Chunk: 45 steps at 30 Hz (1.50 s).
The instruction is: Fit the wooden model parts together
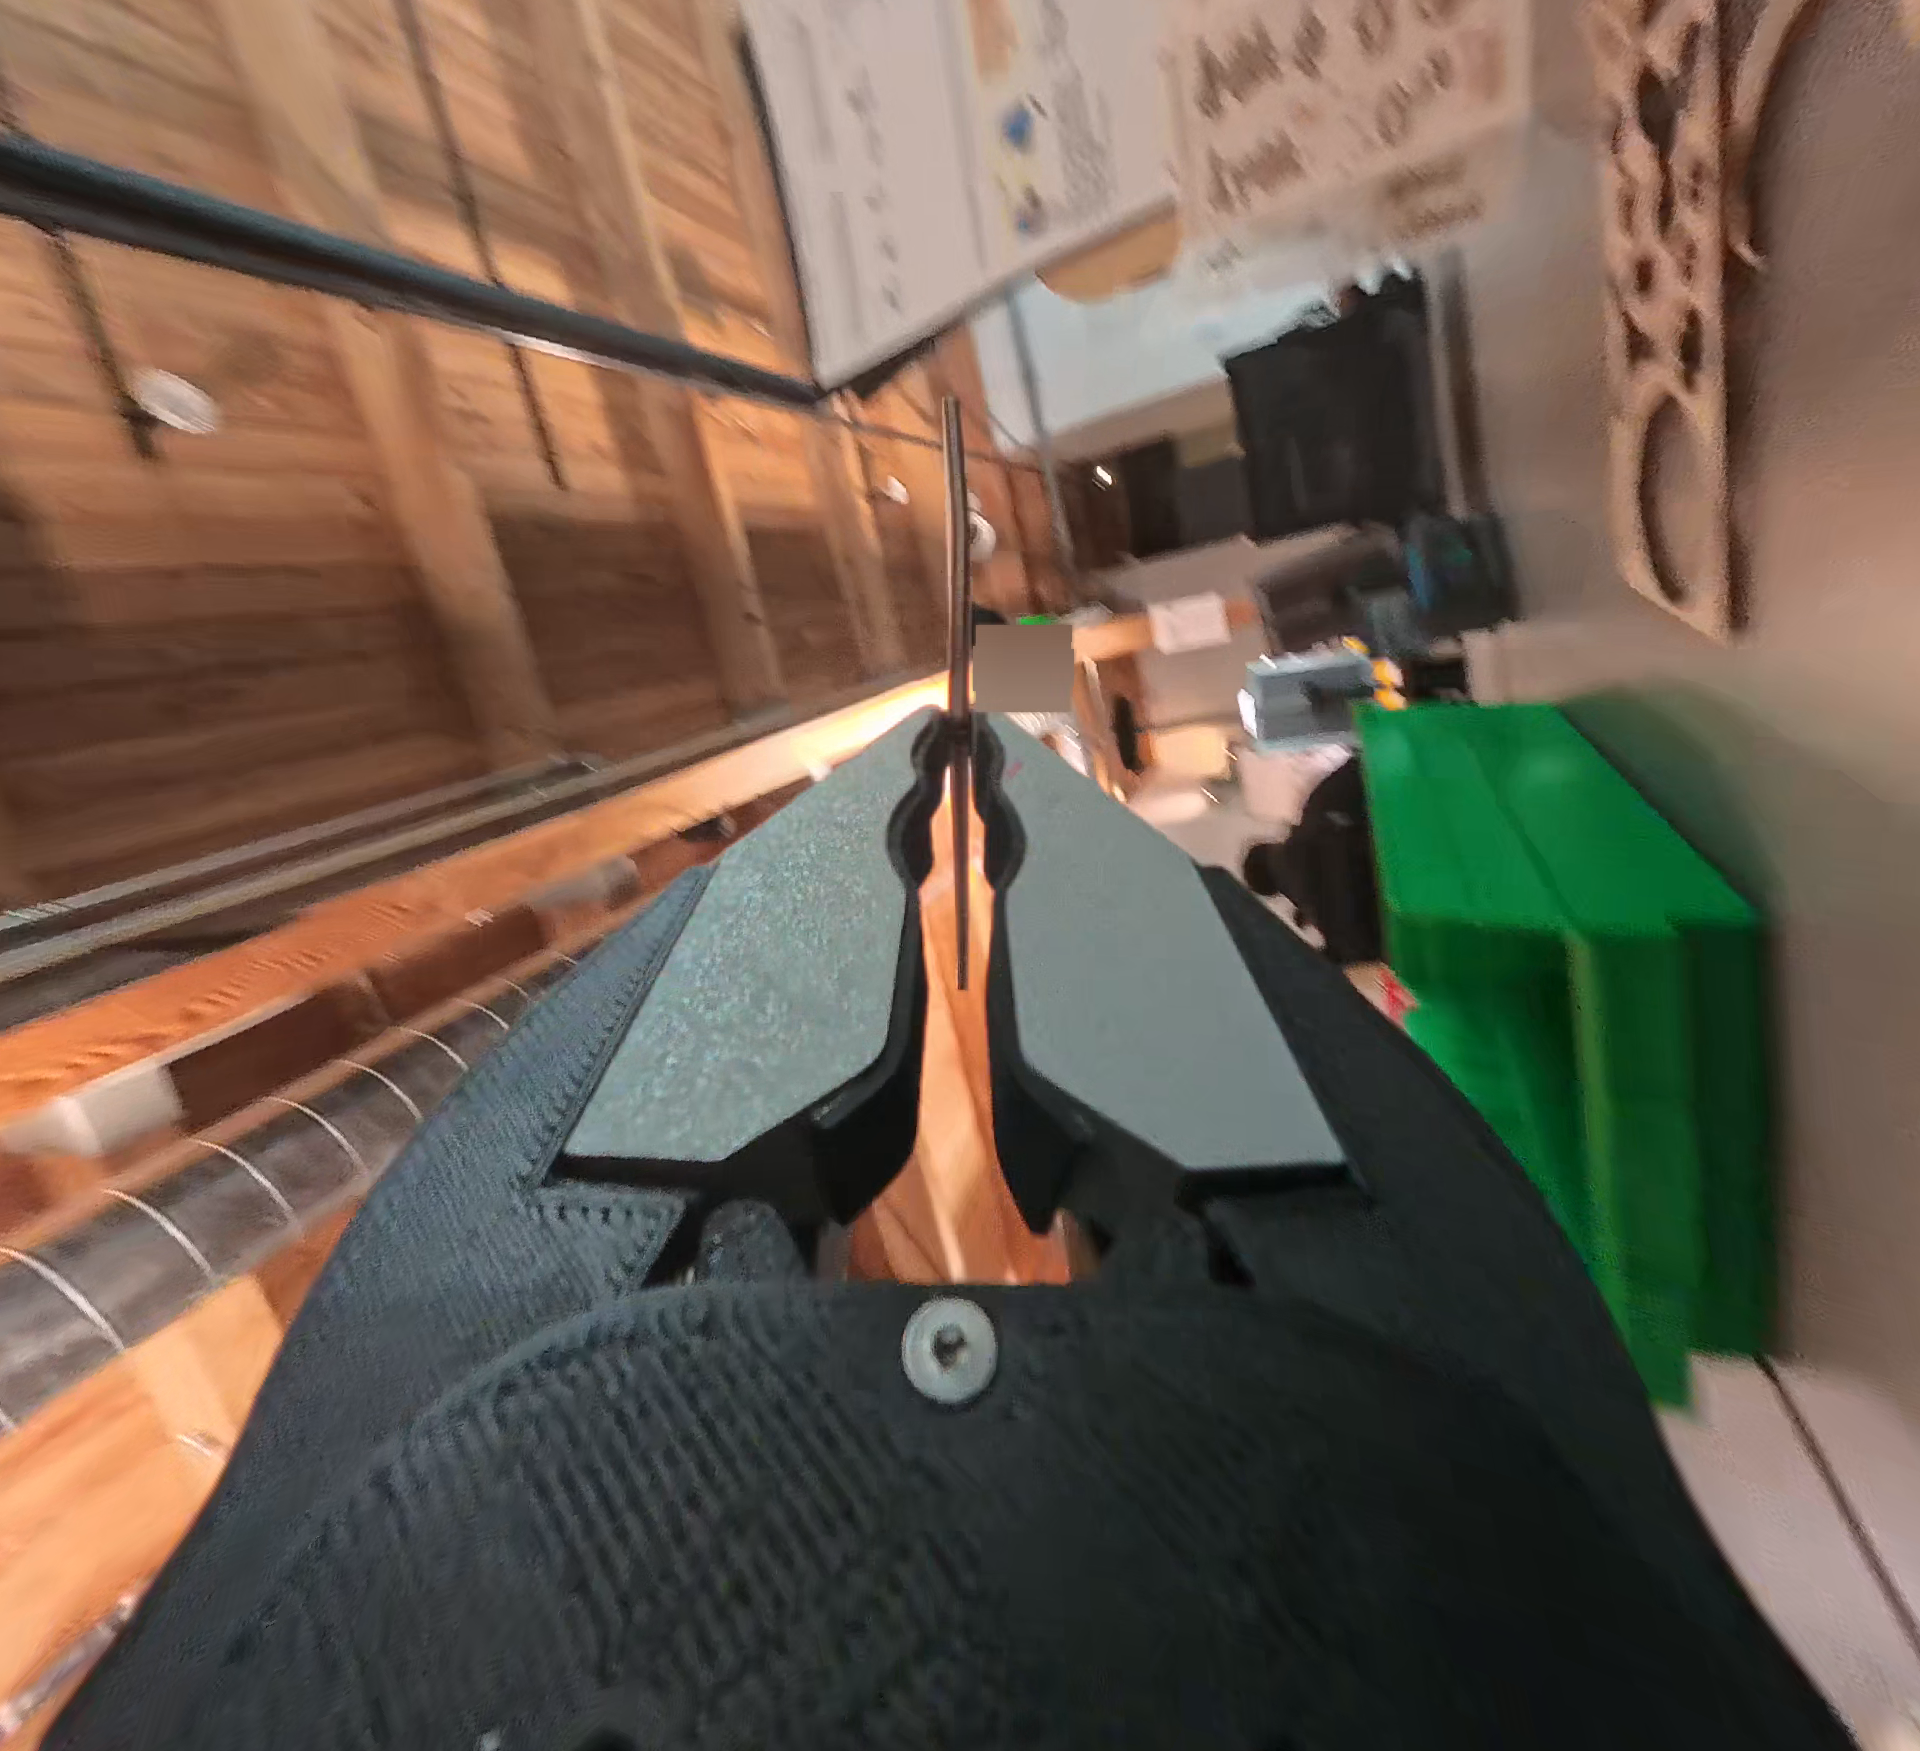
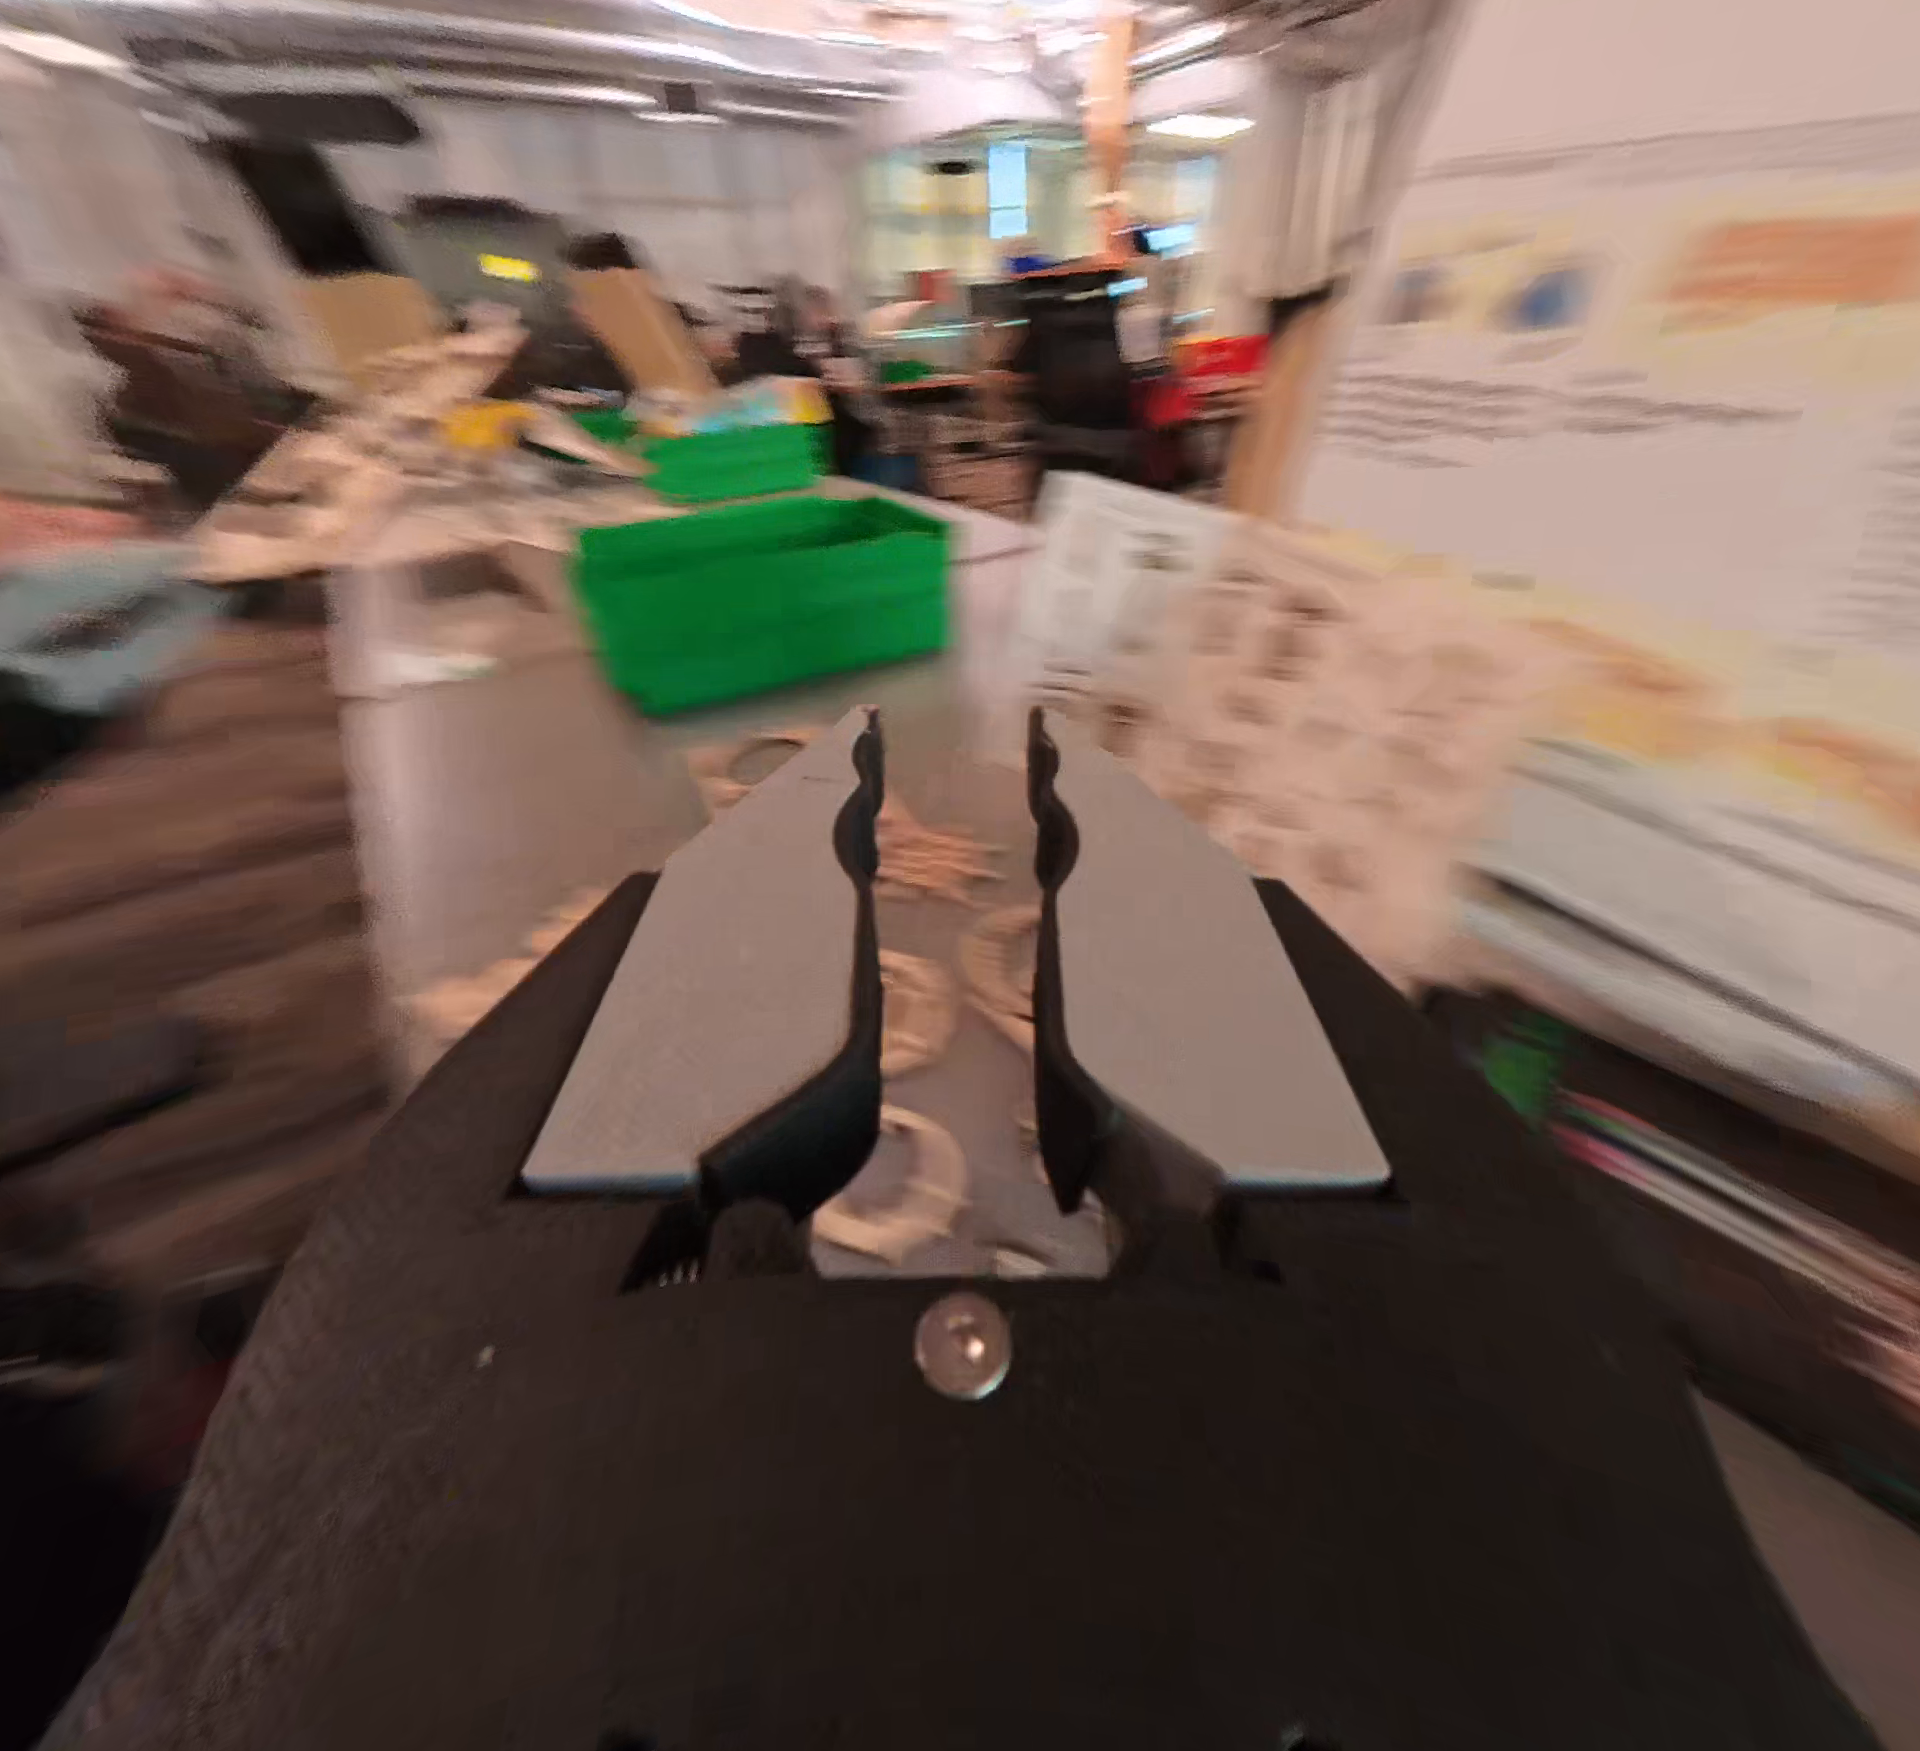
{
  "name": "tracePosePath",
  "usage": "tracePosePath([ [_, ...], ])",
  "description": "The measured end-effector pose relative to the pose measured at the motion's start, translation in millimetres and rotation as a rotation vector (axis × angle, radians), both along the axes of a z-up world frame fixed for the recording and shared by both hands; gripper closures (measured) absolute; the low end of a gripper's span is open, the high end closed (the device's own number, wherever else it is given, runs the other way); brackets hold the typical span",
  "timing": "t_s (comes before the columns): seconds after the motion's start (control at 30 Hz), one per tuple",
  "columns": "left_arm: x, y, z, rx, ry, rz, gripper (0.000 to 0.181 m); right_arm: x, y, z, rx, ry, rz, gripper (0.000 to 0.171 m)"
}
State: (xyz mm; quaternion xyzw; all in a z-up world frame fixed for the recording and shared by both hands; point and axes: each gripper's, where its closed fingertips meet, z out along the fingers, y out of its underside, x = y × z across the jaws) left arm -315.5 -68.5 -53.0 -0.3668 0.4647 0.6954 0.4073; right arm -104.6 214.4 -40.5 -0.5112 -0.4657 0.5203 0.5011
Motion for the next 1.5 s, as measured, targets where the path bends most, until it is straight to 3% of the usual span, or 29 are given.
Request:
tracePosePath([
  [0.17, 56.4, 46.8, 5.0, 0.022, 0.128, -0.215, 0.181, -69.8, -128.2, 19.5, -0.295, -0.052, 0.593, 0.122],
  [0.3, 79.9, 77.9, -2.8, 0.017, 0.193, -0.312, 0.181, -115.5, -145.4, 2.5, -0.366, -0.18, 0.687, 0.118],
  [0.33, 82.5, 83.9, -2.3, 0.019, 0.199, -0.324, 0.181, -122.0, -145.8, -0.6, -0.373, -0.189, 0.707, 0.123],
  [0.4, 83.1, 95.1, -1.7, 0.016, 0.2, -0.338, 0.181, -123.8, -149.7, 1.9, -0.402, -0.173, 0.811, 0.165],
  [0.5, 66.0, 116.6, -2.5, 0.005, 0.117, -0.283, 0.178, -131.4, -131.9, 1.4, -0.39, -0.137, 0.805, 0.169],
  [0.67, 37.3, 131.2, -23.4, -0.123, -0.288, -0.263, 0.146, -140.1, -102.9, -9.2, -0.31, -0.113, 0.74, 0.171],
  [0.77, 20.3, 136.9, -39.2, -0.239, -0.588, -0.279, 0.147, -143.2, -90.6, -12.8, -0.345, -0.098, 0.745, 0.171],
  [0.87, 12.0, 148.5, -40.9, -0.372, -1.051, -0.364, 0.151, -147.9, -82.5, -16.5, -0.362, -0.094, 0.757, 0.171],
  [1.03, 21.9, 165.2, -10.4, -0.634, -1.689, -0.626, 0.154, -152.0, -80.6, -26.9, -0.37, -0.127, 0.77, 0.17],
  [1.17, 24.3, 181.1, -7.6, -0.758, -1.813, -0.712, 0.173, -152.4, -79.2, -38.0, -0.42, -0.17, 0.773, 0.17],
  [1.5, 23.2, 200.4, -20.5, -0.837, -1.952, -0.798, 0.177, -153.8, -64.6, -48.3, -0.477, -0.194, 0.728, 0.171],
])
